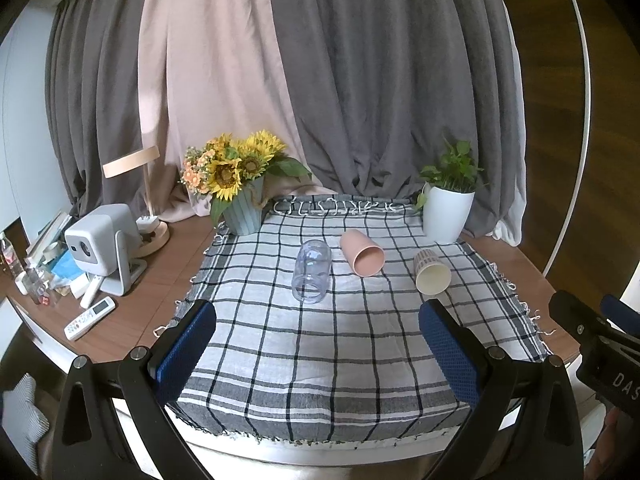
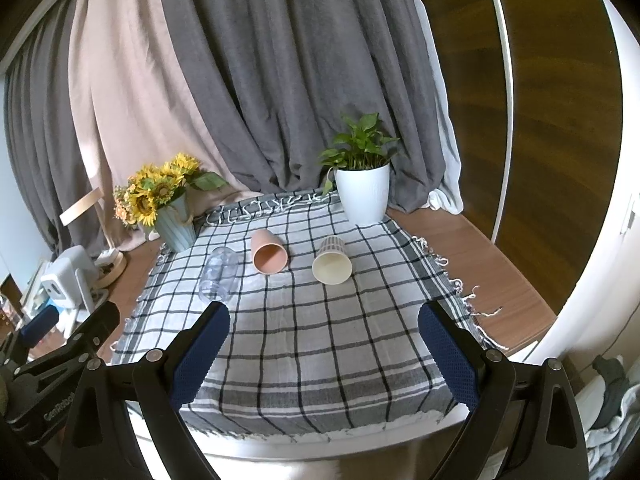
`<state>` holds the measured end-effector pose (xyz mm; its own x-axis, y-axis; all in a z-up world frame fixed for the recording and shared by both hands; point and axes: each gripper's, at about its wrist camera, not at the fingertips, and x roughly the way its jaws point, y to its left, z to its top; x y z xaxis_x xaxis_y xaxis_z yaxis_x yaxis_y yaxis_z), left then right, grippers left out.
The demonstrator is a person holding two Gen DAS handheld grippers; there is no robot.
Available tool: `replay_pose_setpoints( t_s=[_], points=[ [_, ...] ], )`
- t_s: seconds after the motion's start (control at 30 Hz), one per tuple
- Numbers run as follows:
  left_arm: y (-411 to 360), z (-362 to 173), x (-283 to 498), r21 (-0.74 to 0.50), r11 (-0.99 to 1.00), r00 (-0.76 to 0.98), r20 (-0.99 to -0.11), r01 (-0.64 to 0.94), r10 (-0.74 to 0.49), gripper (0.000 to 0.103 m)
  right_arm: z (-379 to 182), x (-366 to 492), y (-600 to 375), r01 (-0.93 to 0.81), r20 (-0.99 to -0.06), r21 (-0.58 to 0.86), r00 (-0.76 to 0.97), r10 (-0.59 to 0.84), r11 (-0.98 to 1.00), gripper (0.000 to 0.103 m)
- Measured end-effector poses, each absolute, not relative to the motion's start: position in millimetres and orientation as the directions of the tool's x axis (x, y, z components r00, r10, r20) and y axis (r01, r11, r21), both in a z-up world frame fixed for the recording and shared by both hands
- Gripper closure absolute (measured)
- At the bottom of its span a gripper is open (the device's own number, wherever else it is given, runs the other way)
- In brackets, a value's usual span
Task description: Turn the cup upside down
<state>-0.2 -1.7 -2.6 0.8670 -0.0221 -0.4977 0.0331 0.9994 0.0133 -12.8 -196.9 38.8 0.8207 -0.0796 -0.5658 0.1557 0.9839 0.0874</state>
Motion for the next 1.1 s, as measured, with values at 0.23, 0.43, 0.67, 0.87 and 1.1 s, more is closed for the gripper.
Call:
replay_pose_setpoints(
  t_s=[0.23,0.43,0.67,0.87,1.1],
  points=[
    [-0.7,-4.8,-1.4,0.016,0.999,0.867,-0.497,0.033,-0.021,0.0,38.9,-12.3,-197.3,0.156,-0.568,0.091,0.819,-0.078,0.984,0.007],
    [-1.5,-4.9,-0.6,0.018,0.999,0.868,-0.496,0.034,-0.02,0.0,40.3,-12.5,-198.1,0.157,-0.568,0.092,0.819,-0.078,0.983,0.007],
    [-3.4,-4.0,1.1,0.018,0.999,0.868,-0.496,0.031,-0.018,0.0,36.1,-12.1,-196.7,0.158,-0.568,0.094,0.819,-0.078,0.983,0.007],
    [-4.1,-4.0,1.6,0.017,0.999,0.867,-0.498,0.031,-0.018,0.0,36.5,-11.5,-197.0,0.158,-0.568,0.095,0.82,-0.077,0.983,0.007],
    [-3.2,-3.7,1.3,0.019,0.999,0.868,-0.496,0.031,-0.017,0.0,37.0,-11.4,-196.1,0.159,-0.568,0.095,0.819,-0.078,0.983,0.007]
  ],
)
